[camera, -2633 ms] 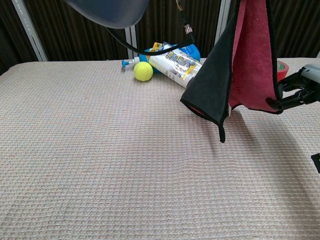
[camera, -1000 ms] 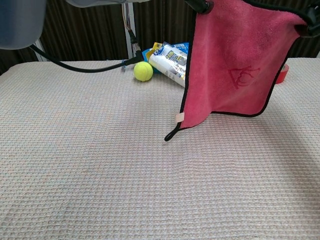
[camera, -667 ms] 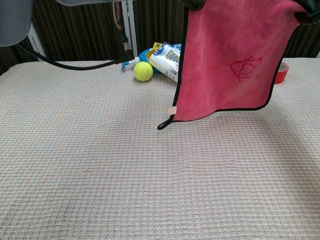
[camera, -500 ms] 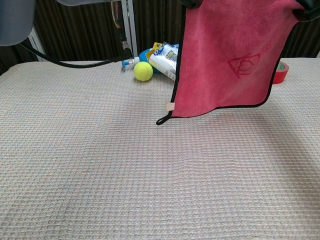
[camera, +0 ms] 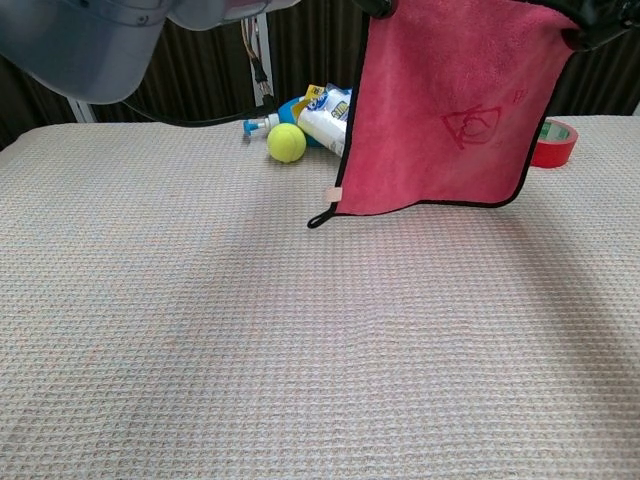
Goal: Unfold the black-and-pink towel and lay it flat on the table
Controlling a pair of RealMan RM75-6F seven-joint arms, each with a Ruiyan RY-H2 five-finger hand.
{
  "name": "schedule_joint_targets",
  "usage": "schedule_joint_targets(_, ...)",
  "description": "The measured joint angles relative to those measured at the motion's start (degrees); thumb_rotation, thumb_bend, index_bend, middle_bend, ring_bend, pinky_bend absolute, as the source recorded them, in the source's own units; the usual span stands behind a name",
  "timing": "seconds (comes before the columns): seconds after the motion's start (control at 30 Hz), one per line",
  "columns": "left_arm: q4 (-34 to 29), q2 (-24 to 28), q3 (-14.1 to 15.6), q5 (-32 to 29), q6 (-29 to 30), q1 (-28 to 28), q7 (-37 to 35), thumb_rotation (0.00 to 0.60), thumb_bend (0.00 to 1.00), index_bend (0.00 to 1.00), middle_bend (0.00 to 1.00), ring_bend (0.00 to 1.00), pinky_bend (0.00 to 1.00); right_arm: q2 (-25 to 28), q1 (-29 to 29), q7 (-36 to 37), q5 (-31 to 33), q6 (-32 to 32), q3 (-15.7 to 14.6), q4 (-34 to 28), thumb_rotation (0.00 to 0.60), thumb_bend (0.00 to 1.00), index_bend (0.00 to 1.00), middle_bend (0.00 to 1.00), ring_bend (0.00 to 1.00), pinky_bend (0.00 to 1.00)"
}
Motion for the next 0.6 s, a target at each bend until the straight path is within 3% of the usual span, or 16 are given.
schedule_joint_targets(0.43,18.8,-8.5,-1.4,1.9,-8.0,-4.9,-3.6,0.600,0.53,0.74,0.20,0.00,0.04,-4.9,6.2,0.1,2.1,-3.5,1.3,13.6,0.600,0.65,0.78,0.30,0.18,0.12)
schedule_joint_targets(0.6,23.4,-10.9,-2.2,4.3,-10.0,-6.2,-6.1,0.600,0.53,0.74,0.20,0.00,0.04,-5.8,7.2,0.5,2.0,-3.9,1.3,14.9,0.600,0.65,0.78,0.30,0.18,0.12)
